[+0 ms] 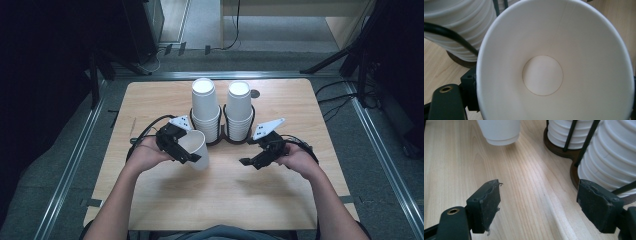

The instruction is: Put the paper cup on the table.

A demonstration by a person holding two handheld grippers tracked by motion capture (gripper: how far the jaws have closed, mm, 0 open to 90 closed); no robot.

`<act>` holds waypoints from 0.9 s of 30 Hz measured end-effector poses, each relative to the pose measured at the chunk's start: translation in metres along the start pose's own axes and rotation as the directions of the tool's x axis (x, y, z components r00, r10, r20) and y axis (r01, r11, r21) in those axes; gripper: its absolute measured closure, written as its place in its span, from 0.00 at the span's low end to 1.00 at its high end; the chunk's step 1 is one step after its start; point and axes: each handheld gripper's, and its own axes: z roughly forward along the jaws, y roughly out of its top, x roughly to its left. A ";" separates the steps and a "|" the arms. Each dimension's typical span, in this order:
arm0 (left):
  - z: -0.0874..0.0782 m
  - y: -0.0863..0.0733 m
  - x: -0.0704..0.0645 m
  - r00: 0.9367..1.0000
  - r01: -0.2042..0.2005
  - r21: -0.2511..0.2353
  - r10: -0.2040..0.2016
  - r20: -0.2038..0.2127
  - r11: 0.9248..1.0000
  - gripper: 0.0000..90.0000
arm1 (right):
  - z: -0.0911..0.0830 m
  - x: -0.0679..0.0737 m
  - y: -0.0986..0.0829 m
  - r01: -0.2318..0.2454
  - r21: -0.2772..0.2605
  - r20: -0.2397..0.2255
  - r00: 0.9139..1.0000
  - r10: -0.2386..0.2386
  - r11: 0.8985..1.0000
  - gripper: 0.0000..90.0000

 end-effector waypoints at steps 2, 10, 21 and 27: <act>-0.003 -0.003 0.002 1.000 0.009 -0.002 -0.009 -0.005 1.000 0.14 | 0.000 -0.003 -0.001 -0.005 0.003 0.007 1.000 0.005 1.000 0.22; -0.008 -0.013 0.008 0.998 0.051 0.001 -0.051 -0.026 0.999 0.14 | 0.002 -0.007 0.002 -0.003 0.002 -0.004 1.000 0.003 1.000 0.22; -0.020 -0.030 0.020 0.992 0.108 -0.014 -0.109 -0.055 0.994 0.14 | 0.007 -0.009 0.007 0.008 0.004 -0.020 1.000 -0.008 1.000 0.22; -0.026 -0.041 0.028 0.987 0.143 -0.022 -0.144 -0.075 0.989 0.14 | 0.009 -0.010 0.009 0.016 0.009 -0.033 0.999 -0.016 1.000 0.22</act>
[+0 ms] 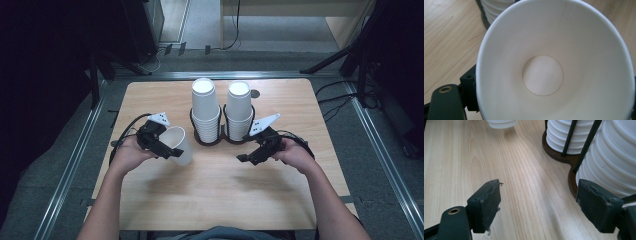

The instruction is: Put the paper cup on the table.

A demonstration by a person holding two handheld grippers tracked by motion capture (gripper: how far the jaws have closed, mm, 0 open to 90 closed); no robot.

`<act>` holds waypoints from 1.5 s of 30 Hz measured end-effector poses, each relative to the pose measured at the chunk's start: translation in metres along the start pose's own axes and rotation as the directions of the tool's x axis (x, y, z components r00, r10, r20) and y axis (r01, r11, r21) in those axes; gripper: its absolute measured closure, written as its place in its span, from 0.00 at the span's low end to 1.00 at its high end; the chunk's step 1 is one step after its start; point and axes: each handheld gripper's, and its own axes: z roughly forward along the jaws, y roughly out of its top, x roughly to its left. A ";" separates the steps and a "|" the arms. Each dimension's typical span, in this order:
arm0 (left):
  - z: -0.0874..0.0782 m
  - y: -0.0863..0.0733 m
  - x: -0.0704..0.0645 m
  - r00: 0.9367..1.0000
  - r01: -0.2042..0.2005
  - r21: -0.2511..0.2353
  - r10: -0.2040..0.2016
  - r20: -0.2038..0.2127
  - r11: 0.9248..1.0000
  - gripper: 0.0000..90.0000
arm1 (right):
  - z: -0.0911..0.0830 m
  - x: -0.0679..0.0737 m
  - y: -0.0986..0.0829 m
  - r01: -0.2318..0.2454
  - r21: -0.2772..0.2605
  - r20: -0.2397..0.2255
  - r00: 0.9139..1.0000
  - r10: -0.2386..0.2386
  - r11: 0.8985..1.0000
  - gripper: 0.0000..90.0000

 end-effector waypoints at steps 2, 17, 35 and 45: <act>-0.002 -0.002 0.003 1.000 0.007 0.000 -0.007 -0.007 1.000 0.14 | 0.001 -0.001 0.001 0.006 -0.005 0.000 1.000 -0.006 1.000 0.23; -0.008 -0.019 0.031 0.994 0.090 -0.009 -0.090 -0.059 0.996 0.13 | 0.002 -0.005 0.003 0.003 -0.013 -0.013 1.000 -0.003 1.000 0.23; -0.011 -0.032 0.070 0.971 0.174 0.003 -0.171 -0.168 0.985 0.13 | 0.007 0.005 0.004 0.020 -0.001 -0.035 0.999 -0.020 1.000 0.23; -0.013 -0.031 0.079 0.958 0.186 0.007 -0.180 -0.224 0.983 0.13 | 0.006 0.008 -0.001 0.010 0.010 -0.024 1.000 -0.009 1.000 0.23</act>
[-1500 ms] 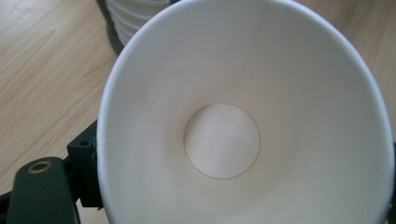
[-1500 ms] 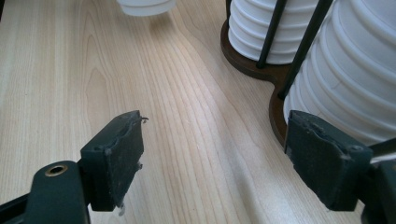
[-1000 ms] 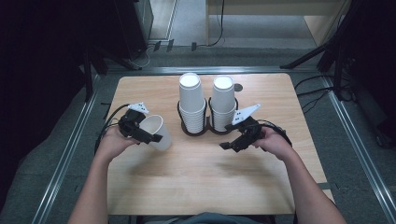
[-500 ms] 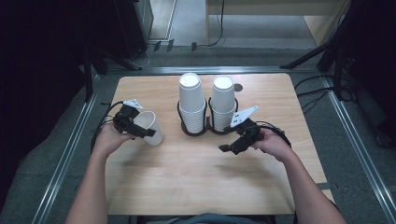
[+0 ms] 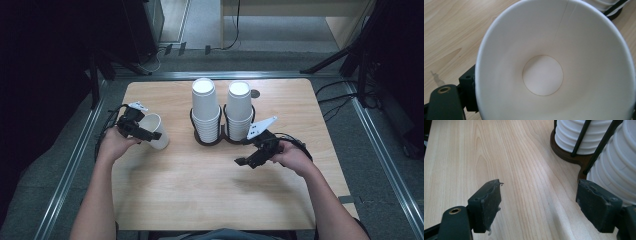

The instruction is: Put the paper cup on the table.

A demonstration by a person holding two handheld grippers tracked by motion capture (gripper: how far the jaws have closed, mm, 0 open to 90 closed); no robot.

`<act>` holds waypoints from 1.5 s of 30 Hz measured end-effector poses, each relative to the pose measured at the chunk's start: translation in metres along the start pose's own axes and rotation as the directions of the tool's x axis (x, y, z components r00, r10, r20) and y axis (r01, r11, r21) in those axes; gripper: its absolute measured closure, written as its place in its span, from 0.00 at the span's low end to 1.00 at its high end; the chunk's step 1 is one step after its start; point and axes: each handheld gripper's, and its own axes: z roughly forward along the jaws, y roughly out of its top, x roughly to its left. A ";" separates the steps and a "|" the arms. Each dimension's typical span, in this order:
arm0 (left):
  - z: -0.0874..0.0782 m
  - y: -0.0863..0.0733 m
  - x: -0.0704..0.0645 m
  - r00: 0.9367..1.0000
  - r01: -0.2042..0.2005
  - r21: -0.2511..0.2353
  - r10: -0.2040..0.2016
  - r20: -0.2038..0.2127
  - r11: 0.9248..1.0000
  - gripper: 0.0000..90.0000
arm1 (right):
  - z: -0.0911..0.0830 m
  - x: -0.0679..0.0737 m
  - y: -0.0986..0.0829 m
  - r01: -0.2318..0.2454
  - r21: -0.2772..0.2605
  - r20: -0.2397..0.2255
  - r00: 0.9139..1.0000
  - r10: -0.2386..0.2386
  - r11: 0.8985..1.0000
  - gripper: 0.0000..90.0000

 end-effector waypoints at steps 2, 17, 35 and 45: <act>0.000 0.001 0.003 1.000 0.004 0.003 -0.004 -0.023 1.000 0.13 | -0.001 0.001 -0.001 -0.006 -0.002 0.001 1.000 0.006 1.000 0.23; 0.006 0.006 -0.002 0.997 -0.017 0.018 0.018 -0.078 1.000 0.08 | -0.006 0.001 -0.007 -0.017 0.001 0.023 1.000 0.017 1.000 0.23; -0.001 0.007 -0.001 1.000 0.021 -0.047 -0.022 -0.015 0.999 0.00 | -0.006 0.001 -0.008 -0.011 0.013 0.033 0.999 0.010 1.000 0.23; -0.016 0.009 0.000 0.998 0.059 -0.102 -0.057 0.023 0.993 0.00 | -0.003 0.002 -0.009 0.002 0.031 0.026 1.000 -0.003 1.000 0.23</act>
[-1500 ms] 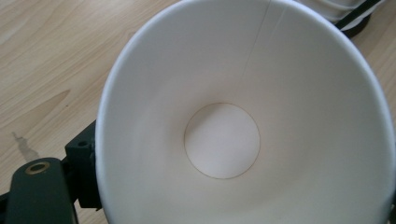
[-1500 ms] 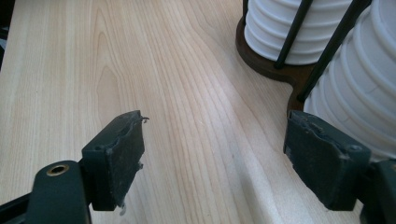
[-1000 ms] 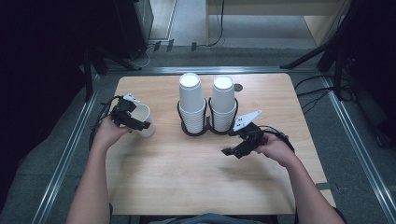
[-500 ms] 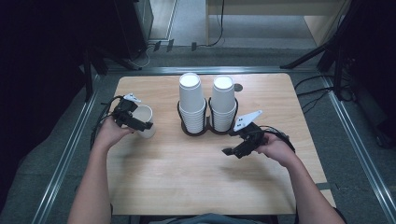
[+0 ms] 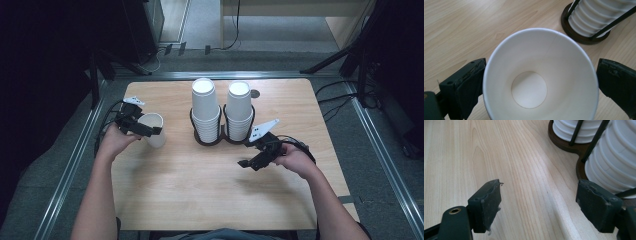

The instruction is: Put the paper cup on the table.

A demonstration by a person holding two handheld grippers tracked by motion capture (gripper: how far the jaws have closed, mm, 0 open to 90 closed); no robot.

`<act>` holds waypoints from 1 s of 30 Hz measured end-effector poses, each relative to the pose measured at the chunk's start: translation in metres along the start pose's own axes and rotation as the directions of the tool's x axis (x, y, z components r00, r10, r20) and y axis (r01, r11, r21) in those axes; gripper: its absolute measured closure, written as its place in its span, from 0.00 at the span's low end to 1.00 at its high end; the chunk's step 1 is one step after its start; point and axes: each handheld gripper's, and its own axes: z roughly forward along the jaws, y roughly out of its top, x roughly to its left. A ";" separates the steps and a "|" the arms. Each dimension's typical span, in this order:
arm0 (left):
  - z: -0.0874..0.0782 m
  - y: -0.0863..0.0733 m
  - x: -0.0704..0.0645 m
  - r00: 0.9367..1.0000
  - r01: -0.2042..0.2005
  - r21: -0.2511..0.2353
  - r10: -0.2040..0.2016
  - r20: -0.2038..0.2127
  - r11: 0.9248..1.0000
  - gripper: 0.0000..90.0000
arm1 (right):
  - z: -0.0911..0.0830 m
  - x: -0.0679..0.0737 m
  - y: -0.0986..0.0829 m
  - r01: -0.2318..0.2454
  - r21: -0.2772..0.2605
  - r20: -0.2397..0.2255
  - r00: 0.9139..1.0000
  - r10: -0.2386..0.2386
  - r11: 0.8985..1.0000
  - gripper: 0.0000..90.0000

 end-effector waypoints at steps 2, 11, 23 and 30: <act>-0.002 0.000 0.000 1.000 0.006 -0.003 -0.006 0.000 1.000 0.00 | 0.001 0.001 0.000 -0.001 0.005 -0.003 1.000 0.001 1.000 0.23; -0.016 0.004 -0.002 1.000 0.015 0.002 -0.015 0.001 1.000 0.00 | 0.005 0.004 0.001 0.018 0.018 -0.007 1.000 -0.018 1.000 0.23; -0.039 0.013 -0.006 0.999 0.038 -0.027 -0.038 0.001 0.999 0.00 | 0.002 0.004 -0.002 0.013 0.020 0.004 1.000 -0.013 1.000 0.23; -0.046 0.026 -0.023 1.000 -0.001 -0.038 0.002 0.029 0.999 0.00 | 0.000 0.003 -0.003 0.009 0.015 0.010 1.000 -0.009 1.000 0.23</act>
